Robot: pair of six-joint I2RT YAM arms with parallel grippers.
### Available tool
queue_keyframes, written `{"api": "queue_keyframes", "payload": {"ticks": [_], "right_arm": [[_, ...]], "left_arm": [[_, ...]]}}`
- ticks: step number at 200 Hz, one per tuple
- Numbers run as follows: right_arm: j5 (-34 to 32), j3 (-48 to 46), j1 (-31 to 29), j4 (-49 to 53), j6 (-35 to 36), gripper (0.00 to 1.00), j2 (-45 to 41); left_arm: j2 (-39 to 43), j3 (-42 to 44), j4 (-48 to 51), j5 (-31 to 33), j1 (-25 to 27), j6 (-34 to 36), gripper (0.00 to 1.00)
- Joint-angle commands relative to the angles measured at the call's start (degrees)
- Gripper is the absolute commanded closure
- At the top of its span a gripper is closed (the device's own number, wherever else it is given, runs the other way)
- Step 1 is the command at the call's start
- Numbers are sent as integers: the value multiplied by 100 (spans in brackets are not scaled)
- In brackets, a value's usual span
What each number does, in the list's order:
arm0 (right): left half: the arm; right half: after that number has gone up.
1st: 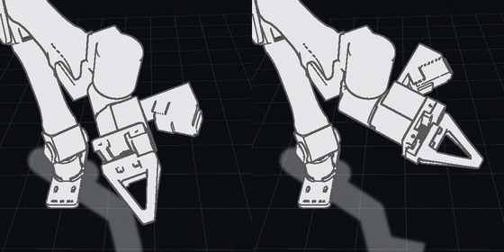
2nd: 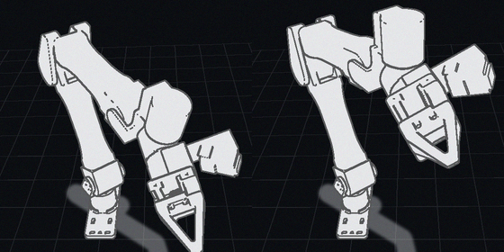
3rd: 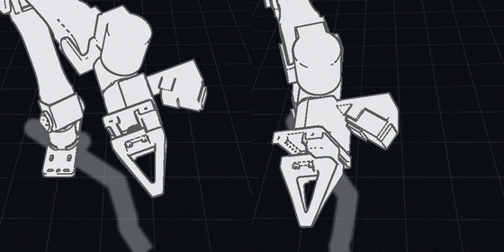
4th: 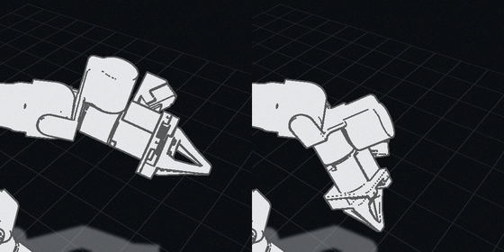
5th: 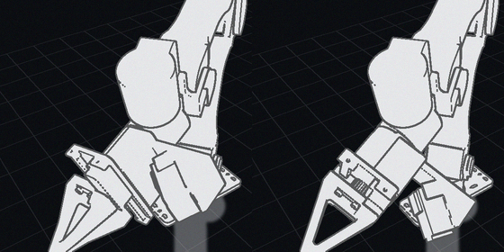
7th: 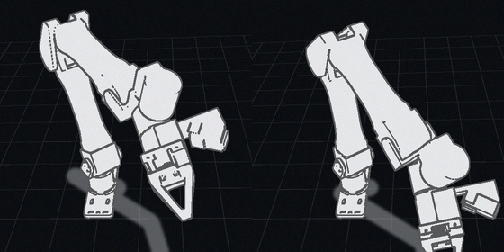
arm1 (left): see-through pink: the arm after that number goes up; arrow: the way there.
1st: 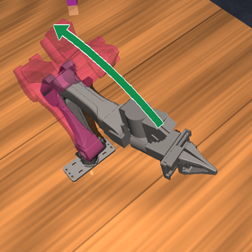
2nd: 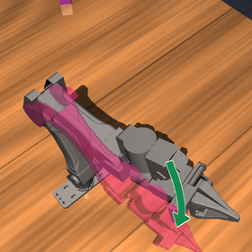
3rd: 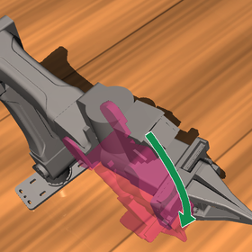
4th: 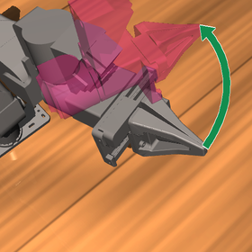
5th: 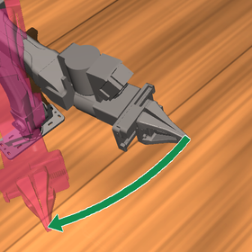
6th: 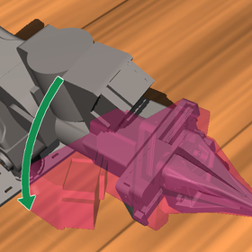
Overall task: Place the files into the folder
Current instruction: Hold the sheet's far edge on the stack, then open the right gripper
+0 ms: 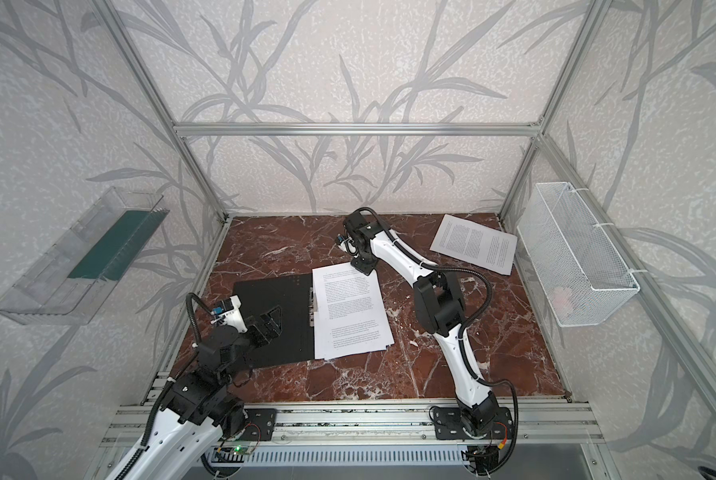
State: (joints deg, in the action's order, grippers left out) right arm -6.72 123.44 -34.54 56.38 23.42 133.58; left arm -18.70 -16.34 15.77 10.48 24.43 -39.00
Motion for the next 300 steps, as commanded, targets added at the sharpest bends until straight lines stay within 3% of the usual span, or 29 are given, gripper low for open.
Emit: {"api": "queue_keyframes", "payload": {"ticks": [1, 36, 156, 203, 258, 300], "right_arm": [[-109, 500, -6, 690, -195, 100, 329], [-194, 1060, 26, 1099, -274, 100, 696], [-207, 1587, 140, 1402, -470, 100, 1032], [-54, 1796, 135, 1495, -552, 100, 1146], [52, 2807, 137, 2167, -897, 100, 1690], [208, 2837, 122, 2214, -970, 100, 1692]], "left_arm": [[55, 75, -105, 12, 11, 15, 1], [59, 82, -117, -15, 17, 10, 1], [60, 104, -167, -38, 14, 0, 1], [29, 111, -206, -49, 11, -11, 1], [35, 114, -223, -81, 18, -15, 1], [38, 127, -231, -90, 18, -20, 1]]}}
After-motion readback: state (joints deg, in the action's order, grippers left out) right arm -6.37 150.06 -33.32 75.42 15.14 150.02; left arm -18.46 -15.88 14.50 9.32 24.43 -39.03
